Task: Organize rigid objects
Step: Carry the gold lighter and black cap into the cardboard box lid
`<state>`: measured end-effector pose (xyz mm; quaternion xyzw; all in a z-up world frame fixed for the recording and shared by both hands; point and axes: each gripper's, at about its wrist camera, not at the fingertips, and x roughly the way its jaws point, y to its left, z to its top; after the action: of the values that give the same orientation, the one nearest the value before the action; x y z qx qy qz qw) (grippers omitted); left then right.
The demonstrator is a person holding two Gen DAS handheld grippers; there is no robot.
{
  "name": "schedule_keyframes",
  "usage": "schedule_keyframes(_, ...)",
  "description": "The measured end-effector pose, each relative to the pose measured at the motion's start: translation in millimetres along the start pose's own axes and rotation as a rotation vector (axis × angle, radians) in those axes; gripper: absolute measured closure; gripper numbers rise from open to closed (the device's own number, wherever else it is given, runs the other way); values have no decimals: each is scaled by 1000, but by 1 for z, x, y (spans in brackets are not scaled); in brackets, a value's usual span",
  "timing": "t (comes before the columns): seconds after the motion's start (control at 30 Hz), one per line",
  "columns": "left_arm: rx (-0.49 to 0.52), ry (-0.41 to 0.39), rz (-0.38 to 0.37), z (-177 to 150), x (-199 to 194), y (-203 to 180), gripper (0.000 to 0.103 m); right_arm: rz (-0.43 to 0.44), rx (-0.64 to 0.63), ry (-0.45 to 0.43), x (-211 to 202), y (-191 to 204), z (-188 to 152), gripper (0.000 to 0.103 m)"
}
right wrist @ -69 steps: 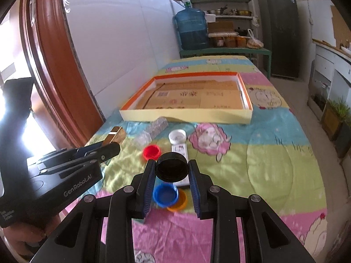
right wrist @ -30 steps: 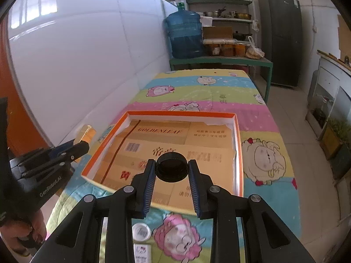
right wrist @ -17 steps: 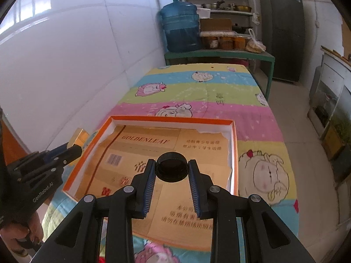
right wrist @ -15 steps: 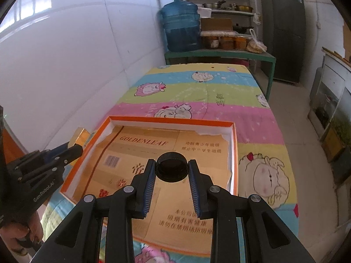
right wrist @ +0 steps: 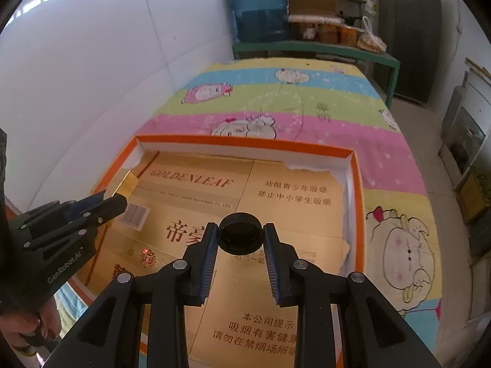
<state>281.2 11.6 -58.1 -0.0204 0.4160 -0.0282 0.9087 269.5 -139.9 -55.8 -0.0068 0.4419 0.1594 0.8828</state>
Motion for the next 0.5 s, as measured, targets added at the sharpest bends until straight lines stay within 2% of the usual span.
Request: schedule_keyframes(0.5, 3, 29, -5, -8, 18, 1, 85, -25, -12, 36, 20, 1, -6, 73)
